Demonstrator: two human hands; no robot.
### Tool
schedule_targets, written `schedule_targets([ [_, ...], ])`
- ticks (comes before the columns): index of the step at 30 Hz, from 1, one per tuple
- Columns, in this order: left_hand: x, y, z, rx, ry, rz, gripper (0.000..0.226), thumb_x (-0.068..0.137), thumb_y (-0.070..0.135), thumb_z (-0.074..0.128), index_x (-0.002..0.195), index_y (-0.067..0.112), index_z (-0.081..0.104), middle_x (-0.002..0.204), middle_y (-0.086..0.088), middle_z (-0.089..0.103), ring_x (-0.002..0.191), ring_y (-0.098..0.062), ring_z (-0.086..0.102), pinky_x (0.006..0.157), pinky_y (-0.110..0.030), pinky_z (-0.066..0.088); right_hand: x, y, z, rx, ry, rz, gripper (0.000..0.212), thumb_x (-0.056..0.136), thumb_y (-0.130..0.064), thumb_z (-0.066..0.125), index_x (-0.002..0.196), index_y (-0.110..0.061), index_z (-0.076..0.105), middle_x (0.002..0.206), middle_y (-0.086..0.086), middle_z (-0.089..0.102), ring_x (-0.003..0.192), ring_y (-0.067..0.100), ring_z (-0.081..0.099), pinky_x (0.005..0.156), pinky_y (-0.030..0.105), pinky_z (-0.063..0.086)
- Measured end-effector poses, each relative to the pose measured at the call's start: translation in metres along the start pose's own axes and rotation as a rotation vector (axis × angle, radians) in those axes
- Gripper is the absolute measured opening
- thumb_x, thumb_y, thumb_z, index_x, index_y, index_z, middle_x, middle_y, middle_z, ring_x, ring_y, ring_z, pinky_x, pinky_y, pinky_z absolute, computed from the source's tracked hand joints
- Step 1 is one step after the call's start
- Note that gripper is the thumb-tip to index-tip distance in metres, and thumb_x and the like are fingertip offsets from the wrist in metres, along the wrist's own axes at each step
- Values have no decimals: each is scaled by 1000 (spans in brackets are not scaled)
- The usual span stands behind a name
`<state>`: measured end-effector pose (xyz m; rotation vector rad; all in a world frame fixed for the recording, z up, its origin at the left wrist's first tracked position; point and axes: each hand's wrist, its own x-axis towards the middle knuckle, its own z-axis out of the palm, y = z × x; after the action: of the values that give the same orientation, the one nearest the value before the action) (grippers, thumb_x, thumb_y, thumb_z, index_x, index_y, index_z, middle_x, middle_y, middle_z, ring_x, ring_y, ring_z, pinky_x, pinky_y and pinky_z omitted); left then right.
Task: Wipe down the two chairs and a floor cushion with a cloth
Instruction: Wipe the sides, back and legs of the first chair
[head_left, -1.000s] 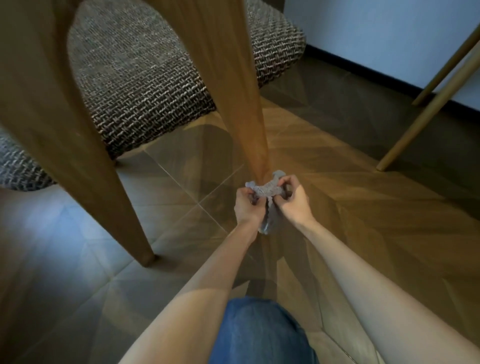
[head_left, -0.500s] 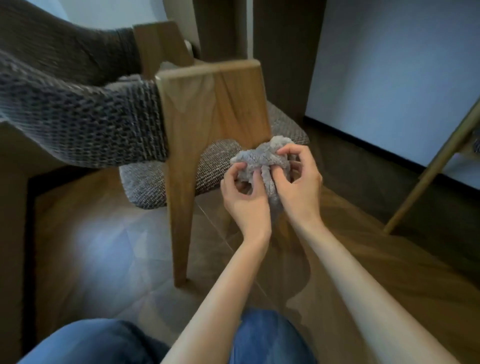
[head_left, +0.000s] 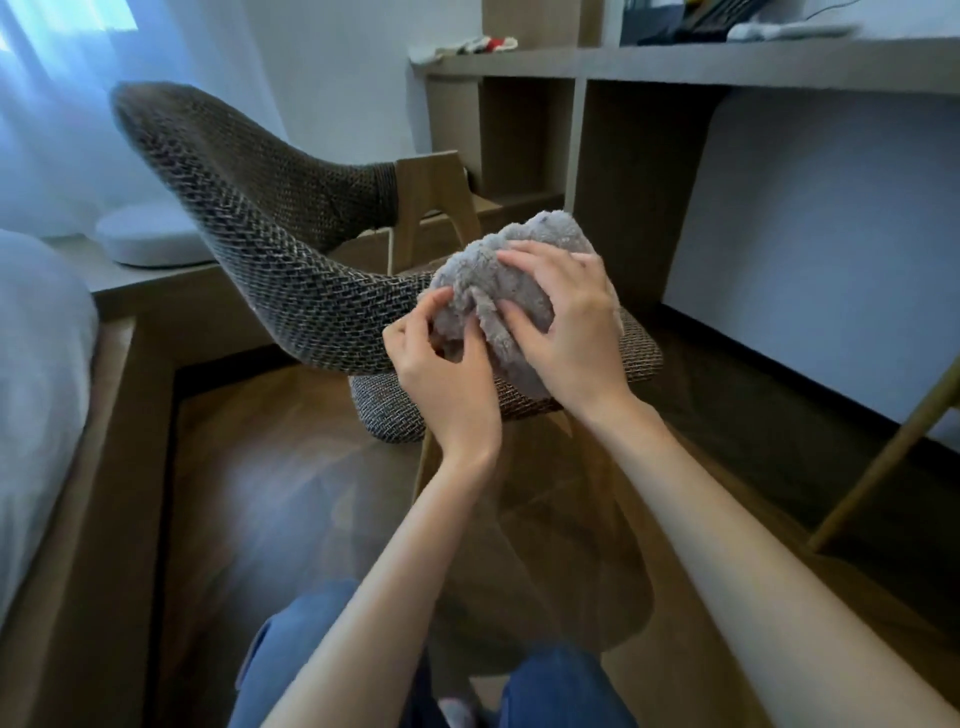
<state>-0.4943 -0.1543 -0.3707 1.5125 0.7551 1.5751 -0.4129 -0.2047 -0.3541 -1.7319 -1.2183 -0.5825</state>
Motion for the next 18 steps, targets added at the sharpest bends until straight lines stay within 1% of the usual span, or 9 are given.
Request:
schedule_targets([
  [2, 8, -6, -13, 20, 25, 30, 26, 85, 6, 69, 109, 16, 65, 104, 4, 49, 89, -7, 57, 84, -18, 49, 4, -8, 5, 2, -34, -29, 40, 88, -16, 68, 127, -15, 60, 130, 1, 59, 117, 12, 45, 100, -2, 14],
  [4, 17, -11, -25, 1, 83, 12, 24, 85, 7, 69, 103, 22, 65, 100, 9, 51, 82, -5, 59, 76, -12, 47, 6, -18, 13, 21, -76, -70, 41, 86, -15, 69, 126, -11, 61, 129, 4, 59, 118, 18, 49, 101, -2, 13],
  [6, 26, -17, -38, -19, 146, -28, 24, 85, 7, 69, 100, 25, 64, 99, 10, 52, 79, -3, 61, 72, -11, 48, 10, -30, 24, 45, -118, -125, 41, 85, -13, 70, 125, -9, 62, 129, 6, 60, 119, 21, 51, 102, 2, 15],
  [8, 36, -22, -49, -28, 194, -42, 25, 85, 6, 69, 100, 25, 64, 99, 8, 54, 80, -2, 61, 71, -12, 48, 14, -40, 37, 48, -144, -183, 41, 85, -13, 71, 125, -8, 63, 128, 6, 61, 117, 22, 52, 104, 10, 24],
  [11, 46, -28, -60, 26, 168, 13, 26, 85, 7, 70, 102, 25, 64, 99, 10, 54, 87, -9, 62, 75, -16, 51, 14, -45, 51, 6, -81, -245, 38, 85, -13, 71, 122, -7, 65, 124, 5, 64, 109, 24, 52, 97, 32, 42],
  [12, 47, -30, -61, 48, 141, 30, 26, 85, 6, 69, 103, 25, 64, 99, 12, 53, 88, -11, 62, 75, -15, 50, 11, -43, 54, -33, -41, -246, 36, 86, -17, 69, 121, -10, 66, 124, 4, 64, 108, 23, 48, 93, 37, 43],
  [15, 43, -36, -62, 94, 70, 75, 26, 85, 5, 67, 106, 19, 64, 102, 6, 55, 85, 0, 59, 68, -6, 44, -2, -32, 61, -178, 62, -215, 27, 89, -28, 64, 115, -24, 68, 126, -1, 61, 113, 21, 37, 93, 45, 30],
  [17, 39, -43, -64, 136, 29, 72, 26, 85, 3, 67, 108, 16, 65, 104, 1, 58, 85, 7, 57, 69, -4, 43, -10, -26, 64, -190, 90, -241, 22, 89, -27, 63, 108, -22, 71, 121, 3, 63, 111, 22, 39, 93, 46, 31],
  [18, 37, -47, -66, 150, 9, 48, 27, 85, 2, 67, 109, 14, 65, 105, 0, 60, 85, 6, 58, 70, -5, 45, -15, -25, 66, -197, 94, -271, 20, 89, -26, 63, 105, -19, 72, 116, 5, 65, 108, 23, 41, 92, 47, 35],
])
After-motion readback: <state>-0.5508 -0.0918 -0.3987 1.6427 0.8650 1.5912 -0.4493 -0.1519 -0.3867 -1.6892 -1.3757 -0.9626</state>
